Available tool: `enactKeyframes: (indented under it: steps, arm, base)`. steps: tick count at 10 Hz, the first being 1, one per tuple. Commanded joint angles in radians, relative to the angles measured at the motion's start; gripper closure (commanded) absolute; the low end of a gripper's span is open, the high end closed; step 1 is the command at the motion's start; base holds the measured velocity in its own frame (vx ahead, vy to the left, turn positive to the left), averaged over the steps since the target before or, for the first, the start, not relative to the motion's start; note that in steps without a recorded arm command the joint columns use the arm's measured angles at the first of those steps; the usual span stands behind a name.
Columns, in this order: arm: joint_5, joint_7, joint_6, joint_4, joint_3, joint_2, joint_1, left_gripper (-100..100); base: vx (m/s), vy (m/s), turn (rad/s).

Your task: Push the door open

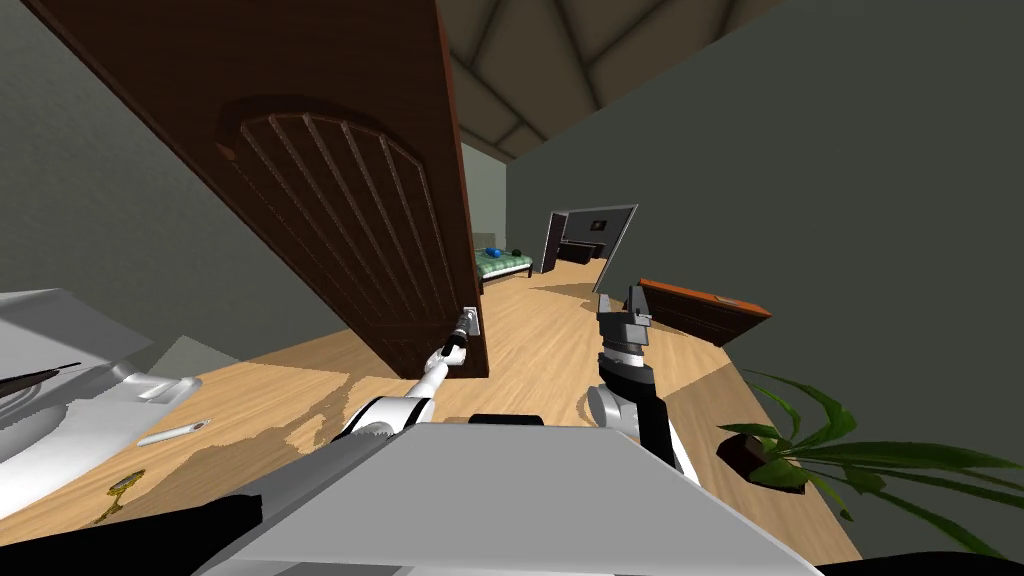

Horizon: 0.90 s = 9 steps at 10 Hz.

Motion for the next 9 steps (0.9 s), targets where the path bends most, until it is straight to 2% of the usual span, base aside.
enactKeyframes:
  steps: [1, 3, 4, 5, 9]
  arm:
    - [0.005, -0.002, -0.007, 0.001, 0.015, 0.008, -0.003, 100]
    - [0.011, -0.008, -0.006, 0.003, 0.032, 0.013, -0.003, 100]
    - [0.008, -0.006, 0.003, -0.013, 0.025, 0.01, 0.012, 100]
    - [0.014, -0.012, 0.003, -0.015, 0.044, 0.018, 0.013, 100]
    - [0.025, -0.024, 0.001, -0.01, 0.077, 0.031, 0.016, 100]
  base:
    - [0.183, -0.096, 0.053]
    - [0.169, -0.111, 0.055]
    - [0.077, -0.045, 0.036]
    - [0.154, -0.047, 0.053]
    - [0.177, -0.088, 0.057]
